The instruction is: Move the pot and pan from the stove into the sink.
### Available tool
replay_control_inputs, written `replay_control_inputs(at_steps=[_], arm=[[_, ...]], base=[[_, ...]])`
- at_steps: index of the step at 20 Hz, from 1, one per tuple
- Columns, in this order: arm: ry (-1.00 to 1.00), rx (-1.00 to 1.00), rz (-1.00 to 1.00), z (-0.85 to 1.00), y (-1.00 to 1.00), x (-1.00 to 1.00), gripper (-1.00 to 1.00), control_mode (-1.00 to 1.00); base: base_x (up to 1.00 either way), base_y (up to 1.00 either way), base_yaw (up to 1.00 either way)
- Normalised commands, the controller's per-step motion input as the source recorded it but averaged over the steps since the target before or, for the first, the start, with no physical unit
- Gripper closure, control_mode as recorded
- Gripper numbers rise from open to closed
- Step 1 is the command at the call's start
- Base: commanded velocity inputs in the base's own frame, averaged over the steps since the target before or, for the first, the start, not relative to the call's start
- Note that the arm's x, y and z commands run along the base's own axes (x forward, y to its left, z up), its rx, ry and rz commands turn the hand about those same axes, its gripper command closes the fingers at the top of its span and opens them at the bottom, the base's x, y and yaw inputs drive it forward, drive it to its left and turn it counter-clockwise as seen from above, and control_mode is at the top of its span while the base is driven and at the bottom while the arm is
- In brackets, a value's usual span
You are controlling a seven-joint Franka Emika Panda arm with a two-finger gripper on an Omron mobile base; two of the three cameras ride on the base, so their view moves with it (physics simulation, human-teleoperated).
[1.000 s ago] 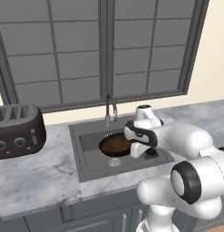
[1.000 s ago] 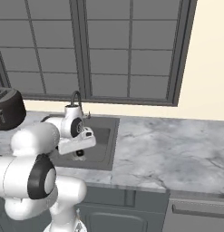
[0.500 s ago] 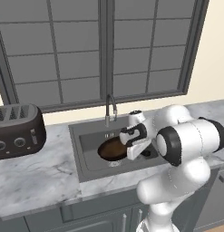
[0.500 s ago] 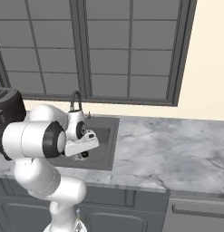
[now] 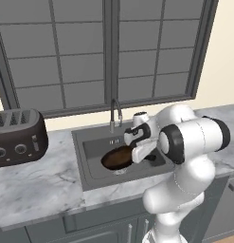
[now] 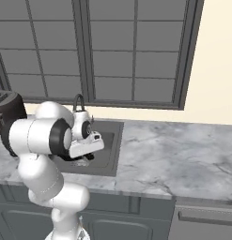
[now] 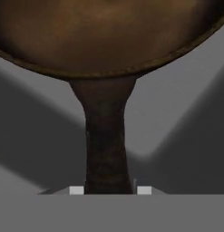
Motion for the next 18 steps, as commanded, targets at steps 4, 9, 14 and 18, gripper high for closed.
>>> replay_control_inputs(at_steps=[4, 9, 14, 18], arm=[[0.01, 0.06, 0.0, 0.8, -0.03, 0.01, -1.0, -1.0], [0.06, 0.06, 0.0, 0.88, -0.15, -0.16, -1.0, -1.0], [0.12, 0.06, 0.0, 0.77, -0.28, -0.53, -1.0, -1.0], [0.09, 0.06, 0.0, 0.64, -0.38, -0.9, -1.0, -1.0]], base=[[0.0, 0.0, 0.0], [0.0, 0.0, 0.0], [0.0, 0.0, 0.0], [0.0, 0.0, 0.0]])
